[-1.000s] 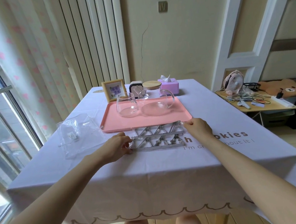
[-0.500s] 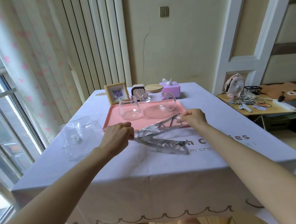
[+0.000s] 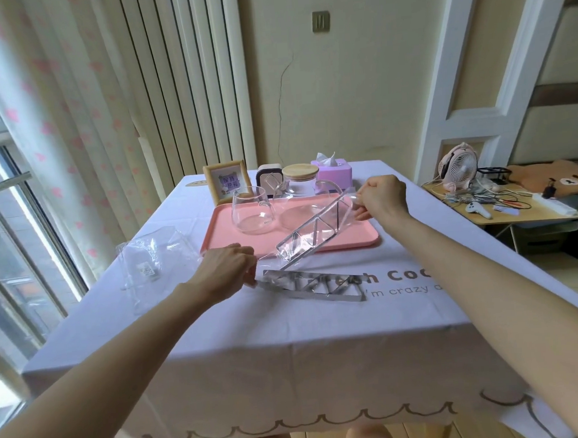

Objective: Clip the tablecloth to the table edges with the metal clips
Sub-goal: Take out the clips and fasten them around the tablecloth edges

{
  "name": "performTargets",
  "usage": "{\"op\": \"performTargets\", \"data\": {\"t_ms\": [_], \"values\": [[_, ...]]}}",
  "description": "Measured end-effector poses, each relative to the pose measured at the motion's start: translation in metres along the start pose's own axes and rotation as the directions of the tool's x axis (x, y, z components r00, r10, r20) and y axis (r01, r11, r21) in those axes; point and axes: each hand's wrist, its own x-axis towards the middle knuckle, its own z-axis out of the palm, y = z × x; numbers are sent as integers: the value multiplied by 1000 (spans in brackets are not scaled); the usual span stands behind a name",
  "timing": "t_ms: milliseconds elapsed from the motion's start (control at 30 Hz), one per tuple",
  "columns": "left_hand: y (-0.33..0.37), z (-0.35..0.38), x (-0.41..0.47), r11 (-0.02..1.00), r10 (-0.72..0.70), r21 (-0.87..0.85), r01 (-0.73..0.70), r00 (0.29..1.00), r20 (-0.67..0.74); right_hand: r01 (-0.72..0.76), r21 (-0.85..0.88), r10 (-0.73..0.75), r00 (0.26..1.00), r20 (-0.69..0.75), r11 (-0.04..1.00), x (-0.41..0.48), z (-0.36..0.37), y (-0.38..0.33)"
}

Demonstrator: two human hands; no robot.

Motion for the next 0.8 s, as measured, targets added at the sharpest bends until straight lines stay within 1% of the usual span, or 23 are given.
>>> {"op": "performTargets", "data": {"t_ms": [67, 100, 200, 267, 300, 333, 400, 433, 467, 500, 567, 633, 700, 733, 800], "values": [[-3, 3, -1, 998, 60, -28, -59, 997, 41, -108, -59, 113, 990, 85, 992, 4, 1, 13], [-3, 4, -1, 995, 67, -75, -61, 994, 84, -165, -93, 176, 977, 123, 982, 6, 2, 21], [-3, 7, -1, 973, 59, -232, -8, 975, 215, -302, -134, 325, 923, 205, 944, -1, 2, 40], [-3, 9, 0, 958, 52, -285, 24, 965, 255, -334, -151, 361, 902, 235, 931, -8, 2, 52], [-2, 8, 0, 953, 47, -301, 34, 965, 258, -310, -169, 344, 910, 232, 936, -11, 2, 58], [-1, 8, 1, 950, 38, -310, 42, 968, 249, -249, -226, 296, 933, 205, 942, -14, 1, 62], [1, 7, 2, 952, 12, -301, 59, 973, 230, -43, -409, 109, 984, 138, 912, -18, 0, 67], [2, 7, 2, 956, 1, -286, 64, 975, 221, 60, -435, 0, 991, 137, 898, -21, 0, 66], [3, 7, 3, 958, -10, -278, 69, 978, 207, 153, -414, -92, 982, 165, 897, -25, 1, 62], [4, 7, 5, 955, -20, -287, 73, 982, 186, 234, -375, -157, 962, 224, 897, -29, 4, 57], [7, 6, 8, 941, -30, -331, 72, 991, 129, 336, -276, -207, 890, 407, 900, -41, 12, 45], [11, 4, 12, 937, -25, -346, 49, 997, 72, 403, -182, -239, 787, 569, 897, -54, 23, 34], [15, 0, 15, 945, -11, -327, 14, 1000, 12, 501, -140, -301, 695, 653, 854, -64, 35, 27], [17, -3, 16, 947, -7, -320, 4, 1000, -11, 562, -153, -324, 655, 683, 813, -67, 42, 26], [18, -8, 17, 946, -15, -324, 6, 1000, -25, 656, -211, -334, 602, 725, 724, -71, 53, 24]]}}
